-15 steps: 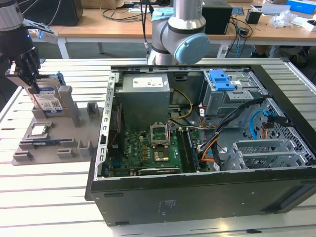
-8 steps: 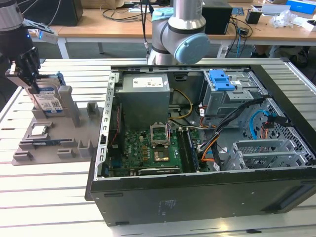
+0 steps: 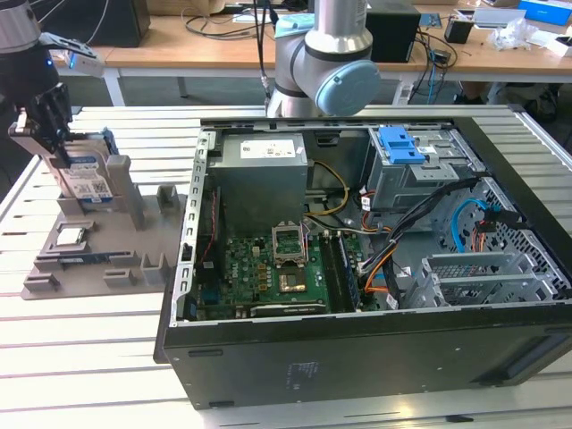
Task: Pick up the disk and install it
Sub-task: 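Pick up the disk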
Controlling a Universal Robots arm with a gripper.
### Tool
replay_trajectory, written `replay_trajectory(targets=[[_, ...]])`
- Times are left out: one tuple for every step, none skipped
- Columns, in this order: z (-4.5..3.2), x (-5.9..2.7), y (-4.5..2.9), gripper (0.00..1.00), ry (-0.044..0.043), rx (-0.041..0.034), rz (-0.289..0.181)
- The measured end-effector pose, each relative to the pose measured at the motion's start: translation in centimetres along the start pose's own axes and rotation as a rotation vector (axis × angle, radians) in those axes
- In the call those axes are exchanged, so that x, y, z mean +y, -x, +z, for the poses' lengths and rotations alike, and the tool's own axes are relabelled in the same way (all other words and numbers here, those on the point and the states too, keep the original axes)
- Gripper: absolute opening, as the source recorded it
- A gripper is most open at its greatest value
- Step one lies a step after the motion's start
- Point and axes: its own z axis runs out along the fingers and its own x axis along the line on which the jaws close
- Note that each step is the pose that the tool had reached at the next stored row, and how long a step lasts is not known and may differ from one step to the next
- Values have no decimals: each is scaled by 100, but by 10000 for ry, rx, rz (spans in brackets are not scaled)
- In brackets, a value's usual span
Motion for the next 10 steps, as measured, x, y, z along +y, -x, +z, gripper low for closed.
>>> replay_trajectory(targets=[[-19,1,0,36,-1,1,0],[-40,1,0,36,0,0,0],[-61,2,0,36,0,1,0],[-96,3,0,36,-1,1,0],[-132,5,0,36,1,1,0],[-150,5,0,36,-1,0,0],[-170,6,0,36,-1,0,0],[-198,7,0,36,0,1,0],[-219,8,0,36,0,1,0],[-240,9,1,36,1,1,0]])
